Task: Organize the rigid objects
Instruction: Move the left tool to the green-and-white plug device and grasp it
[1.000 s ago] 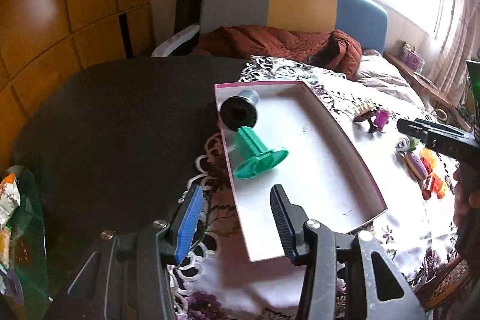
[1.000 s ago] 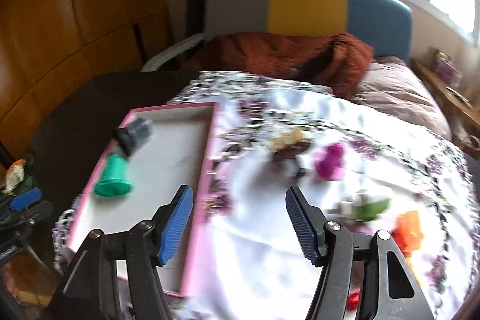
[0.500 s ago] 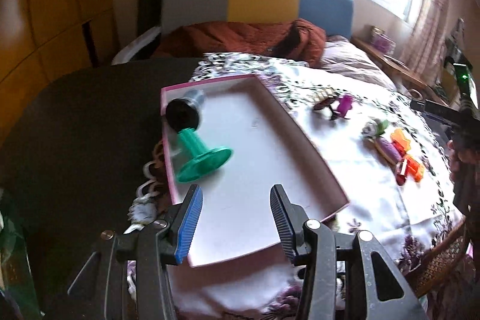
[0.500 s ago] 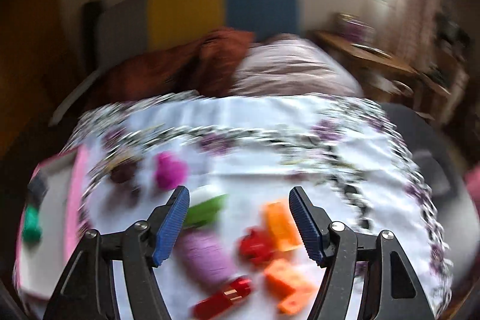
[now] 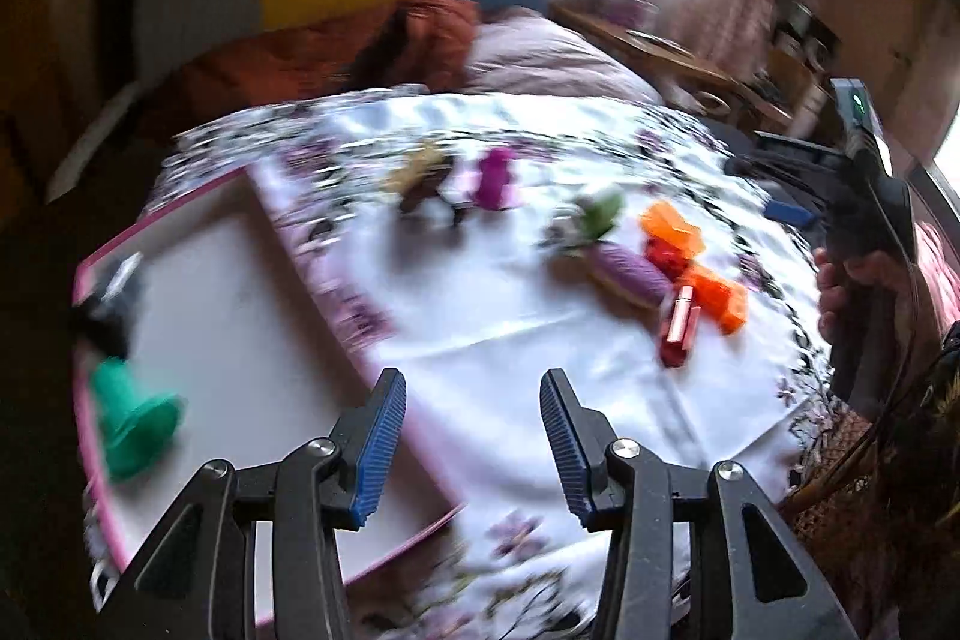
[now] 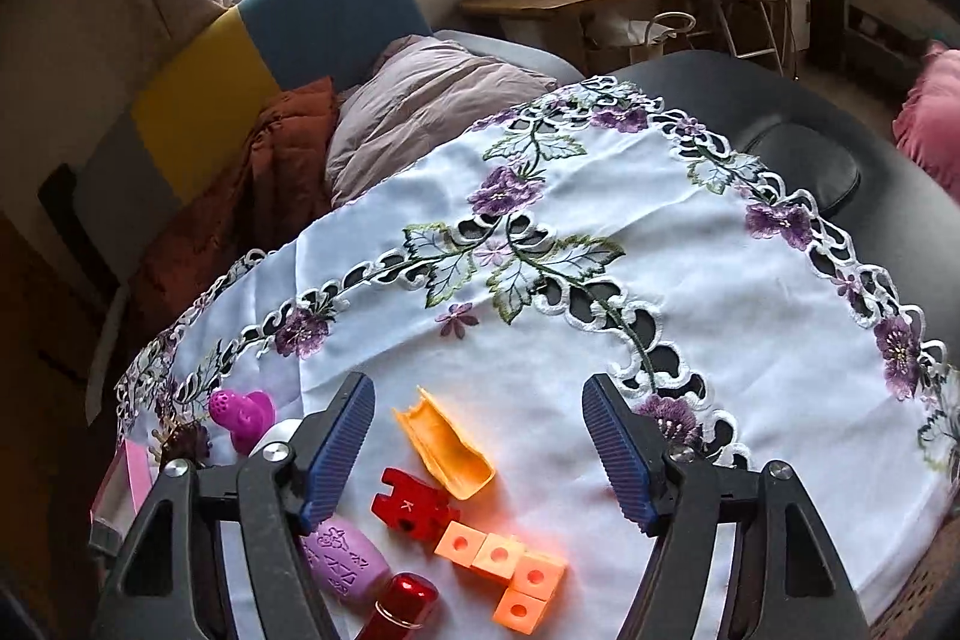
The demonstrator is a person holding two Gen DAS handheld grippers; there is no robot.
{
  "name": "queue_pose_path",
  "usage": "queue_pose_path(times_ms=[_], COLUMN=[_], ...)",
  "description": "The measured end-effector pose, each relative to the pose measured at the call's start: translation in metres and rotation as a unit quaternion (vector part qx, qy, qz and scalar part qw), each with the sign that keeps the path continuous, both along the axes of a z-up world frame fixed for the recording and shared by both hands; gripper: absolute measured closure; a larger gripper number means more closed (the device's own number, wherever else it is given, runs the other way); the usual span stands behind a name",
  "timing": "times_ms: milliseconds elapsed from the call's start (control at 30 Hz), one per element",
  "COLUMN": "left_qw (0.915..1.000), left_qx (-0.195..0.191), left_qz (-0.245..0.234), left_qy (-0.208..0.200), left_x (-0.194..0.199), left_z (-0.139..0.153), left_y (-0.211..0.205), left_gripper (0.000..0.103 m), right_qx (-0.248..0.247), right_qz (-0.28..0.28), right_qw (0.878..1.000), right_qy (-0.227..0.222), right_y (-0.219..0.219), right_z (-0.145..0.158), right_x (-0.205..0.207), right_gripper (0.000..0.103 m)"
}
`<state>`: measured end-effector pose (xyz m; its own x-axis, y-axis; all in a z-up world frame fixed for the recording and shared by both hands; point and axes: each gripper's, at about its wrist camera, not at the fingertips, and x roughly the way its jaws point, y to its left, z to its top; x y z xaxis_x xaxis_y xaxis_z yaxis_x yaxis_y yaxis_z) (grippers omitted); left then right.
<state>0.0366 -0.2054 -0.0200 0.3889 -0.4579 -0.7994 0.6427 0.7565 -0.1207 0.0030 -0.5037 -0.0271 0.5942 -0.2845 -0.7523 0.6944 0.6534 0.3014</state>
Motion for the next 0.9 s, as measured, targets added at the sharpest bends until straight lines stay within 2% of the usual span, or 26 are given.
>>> queue_pose_path(times_ms=[167, 333, 467, 500, 567, 700, 867, 900], left_qw=[0.9986, 0.9965, 0.9926, 0.9919, 0.9902, 0.9877, 0.9844, 0.9851], left_qx=[0.018, 0.035, 0.048, 0.052, 0.063, 0.073, 0.099, 0.096], left_qz=[-0.050, -0.075, -0.111, -0.115, -0.124, -0.138, -0.144, -0.140], left_qy=[-0.010, -0.006, -0.001, -0.005, -0.014, -0.011, 0.017, 0.028], left_x=[0.014, 0.034, 0.045, 0.048, 0.054, 0.067, 0.085, 0.089], left_z=[-0.002, -0.009, -0.019, -0.021, -0.026, -0.035, -0.060, -0.065], left_y=[-0.055, -0.098, -0.132, -0.139, -0.157, -0.180, -0.198, -0.198], left_gripper=[0.056, 0.053, 0.041, 0.033, 0.029, 0.029, 0.028, 0.042], right_qx=[0.003, 0.017, 0.029, 0.033, 0.042, 0.054, 0.062, 0.063], right_qz=[0.002, -0.005, -0.009, -0.009, -0.005, -0.002, -0.001, -0.002], right_qw=[1.000, 1.000, 0.999, 0.999, 0.999, 0.998, 0.998, 0.998], right_qy=[-0.002, -0.014, -0.021, -0.022, -0.021, -0.021, -0.022, -0.023], right_y=[0.001, -0.003, -0.007, -0.007, -0.008, -0.010, -0.011, -0.012], right_z=[0.000, 0.000, -0.001, -0.002, -0.005, -0.008, -0.010, -0.010], right_x=[0.001, -0.002, -0.004, -0.004, -0.002, -0.001, 0.000, 0.000], right_gripper=[0.027, 0.025, 0.024, 0.024, 0.023, 0.023, 0.022, 0.022])
